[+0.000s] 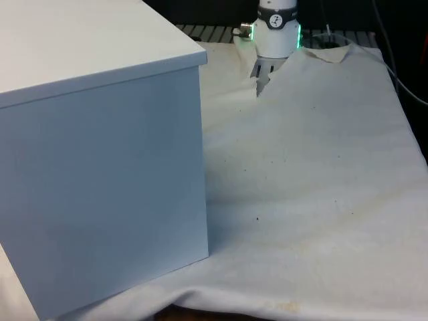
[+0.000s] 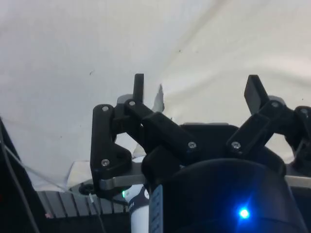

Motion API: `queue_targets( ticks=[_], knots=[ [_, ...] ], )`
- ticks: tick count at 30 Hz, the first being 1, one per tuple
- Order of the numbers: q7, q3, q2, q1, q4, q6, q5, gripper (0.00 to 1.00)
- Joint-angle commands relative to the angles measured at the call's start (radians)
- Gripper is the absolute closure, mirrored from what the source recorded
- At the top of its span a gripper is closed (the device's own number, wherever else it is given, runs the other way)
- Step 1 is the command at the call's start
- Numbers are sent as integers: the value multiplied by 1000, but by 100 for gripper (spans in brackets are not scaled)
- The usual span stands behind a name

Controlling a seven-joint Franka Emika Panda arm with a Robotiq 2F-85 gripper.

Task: Open the drawer, then close it.

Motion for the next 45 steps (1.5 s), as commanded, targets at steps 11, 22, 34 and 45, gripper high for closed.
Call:
queue_targets(
  ticks=[11, 22, 34, 45],
  knots=[
    [-9, -14, 38, 0, -4, 99, -14, 0],
    [-14, -12, 11, 6, -34, 156, -43, 0],
    [-50, -10, -25, 10, -52, 156, -58, 0],
    [-134, -10, -29, 10, -46, 147, -54, 0]
  ],
)
